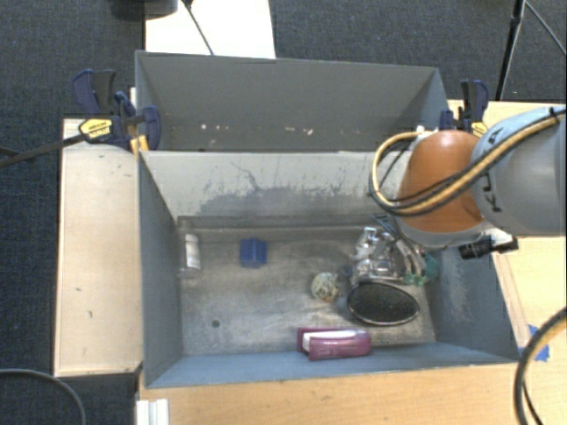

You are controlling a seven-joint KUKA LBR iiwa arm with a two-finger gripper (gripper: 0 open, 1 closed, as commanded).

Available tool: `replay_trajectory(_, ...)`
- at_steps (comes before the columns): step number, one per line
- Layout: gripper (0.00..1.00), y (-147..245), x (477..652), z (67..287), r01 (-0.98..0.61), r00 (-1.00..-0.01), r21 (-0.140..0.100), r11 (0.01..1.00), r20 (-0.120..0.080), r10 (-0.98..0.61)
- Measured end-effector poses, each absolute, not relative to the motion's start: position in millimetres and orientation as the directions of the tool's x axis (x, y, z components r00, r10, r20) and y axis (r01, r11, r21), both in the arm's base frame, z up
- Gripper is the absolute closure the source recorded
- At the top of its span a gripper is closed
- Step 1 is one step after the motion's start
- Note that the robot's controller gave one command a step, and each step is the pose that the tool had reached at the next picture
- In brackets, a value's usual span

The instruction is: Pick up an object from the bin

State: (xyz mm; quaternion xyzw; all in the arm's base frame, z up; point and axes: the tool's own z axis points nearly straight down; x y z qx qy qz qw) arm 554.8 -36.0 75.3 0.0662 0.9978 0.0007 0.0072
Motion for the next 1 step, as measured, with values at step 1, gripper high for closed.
replay_trajectory(1, 1.00, -59.2, 537.4, 273.8, 0.111, -0.994, 0.000, 0.994, -0.011, 0.111)
